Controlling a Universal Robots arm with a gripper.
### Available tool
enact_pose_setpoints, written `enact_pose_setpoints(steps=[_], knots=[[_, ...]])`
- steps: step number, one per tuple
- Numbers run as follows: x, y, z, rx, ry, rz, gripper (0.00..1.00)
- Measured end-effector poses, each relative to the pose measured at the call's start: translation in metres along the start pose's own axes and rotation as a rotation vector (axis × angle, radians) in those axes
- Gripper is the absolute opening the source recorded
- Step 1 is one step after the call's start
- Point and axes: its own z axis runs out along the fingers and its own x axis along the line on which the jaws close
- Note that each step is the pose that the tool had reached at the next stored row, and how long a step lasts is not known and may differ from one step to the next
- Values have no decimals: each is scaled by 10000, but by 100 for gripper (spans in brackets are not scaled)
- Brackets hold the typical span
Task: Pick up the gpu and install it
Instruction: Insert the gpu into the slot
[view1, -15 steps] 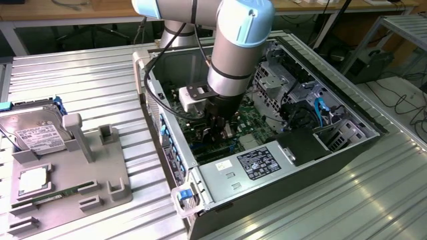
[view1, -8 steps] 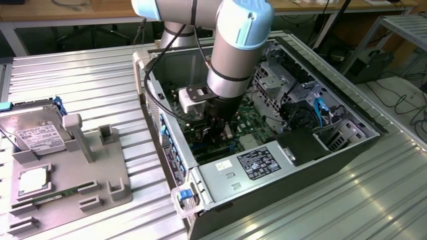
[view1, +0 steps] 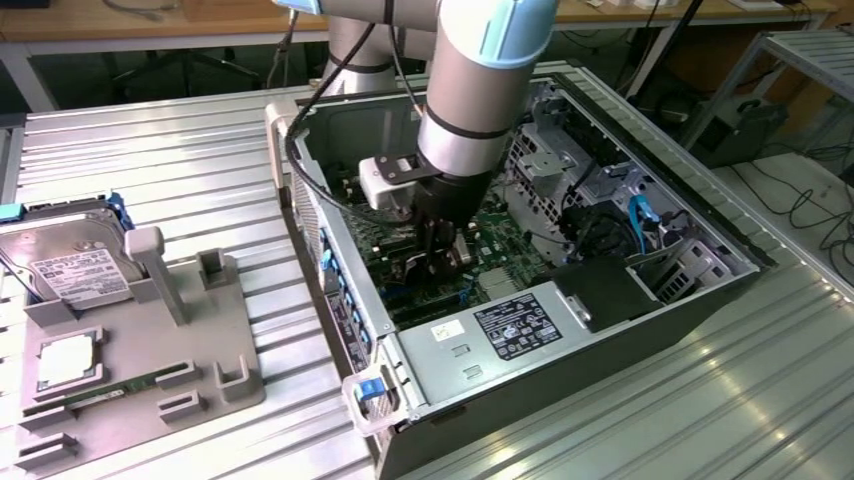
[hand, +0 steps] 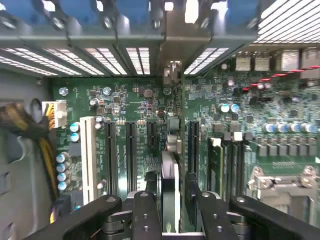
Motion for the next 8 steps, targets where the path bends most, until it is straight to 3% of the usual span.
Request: enact_pose_setpoints(steps=[8], knots=[[-12, 1, -398, 51, 5, -1, 35]])
